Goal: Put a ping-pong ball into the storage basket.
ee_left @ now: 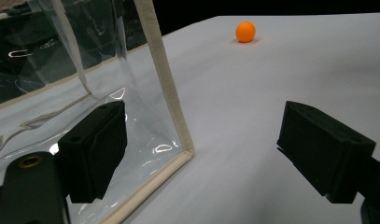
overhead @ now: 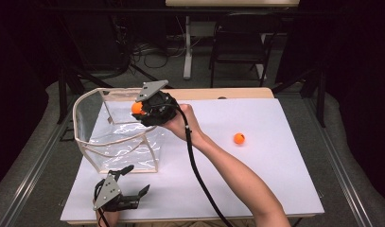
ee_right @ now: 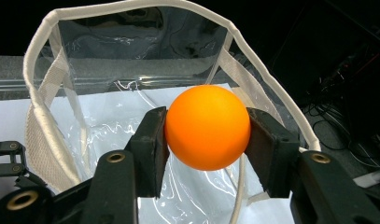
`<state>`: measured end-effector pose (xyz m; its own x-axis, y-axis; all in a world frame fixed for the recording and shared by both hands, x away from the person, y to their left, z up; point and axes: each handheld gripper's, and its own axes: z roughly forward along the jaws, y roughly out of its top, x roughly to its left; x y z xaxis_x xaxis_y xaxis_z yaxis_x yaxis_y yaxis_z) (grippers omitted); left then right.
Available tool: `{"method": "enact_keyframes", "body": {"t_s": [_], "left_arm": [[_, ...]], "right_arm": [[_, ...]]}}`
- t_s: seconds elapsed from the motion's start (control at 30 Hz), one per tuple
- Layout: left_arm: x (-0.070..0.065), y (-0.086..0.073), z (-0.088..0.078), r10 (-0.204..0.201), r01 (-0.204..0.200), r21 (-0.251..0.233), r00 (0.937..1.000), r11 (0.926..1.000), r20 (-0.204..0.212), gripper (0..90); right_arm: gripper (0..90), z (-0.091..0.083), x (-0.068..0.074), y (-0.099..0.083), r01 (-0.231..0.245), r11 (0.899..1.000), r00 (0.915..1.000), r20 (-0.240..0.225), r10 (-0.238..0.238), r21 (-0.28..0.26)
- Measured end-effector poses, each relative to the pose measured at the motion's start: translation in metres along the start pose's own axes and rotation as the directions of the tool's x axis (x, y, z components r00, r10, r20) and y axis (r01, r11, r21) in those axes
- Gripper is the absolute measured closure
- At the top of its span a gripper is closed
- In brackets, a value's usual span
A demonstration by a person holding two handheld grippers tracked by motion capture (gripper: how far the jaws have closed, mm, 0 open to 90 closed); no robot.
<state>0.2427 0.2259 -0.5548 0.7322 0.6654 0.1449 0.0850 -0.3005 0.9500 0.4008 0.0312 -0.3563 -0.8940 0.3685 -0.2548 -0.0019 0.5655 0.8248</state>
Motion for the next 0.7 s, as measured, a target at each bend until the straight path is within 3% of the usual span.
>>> {"method": "enact_keyframes", "body": {"t_s": [0.7], "left_arm": [[0.0001,0.0000,-0.0006,0.001,-0.001,-0.002,1.0000,1.0000,-0.002,15.7]], "right_arm": [[50.6,0.0090,0.0042,0.0002,0.004,0.999,0.9999,-0.017,-0.003,0.037]]}}
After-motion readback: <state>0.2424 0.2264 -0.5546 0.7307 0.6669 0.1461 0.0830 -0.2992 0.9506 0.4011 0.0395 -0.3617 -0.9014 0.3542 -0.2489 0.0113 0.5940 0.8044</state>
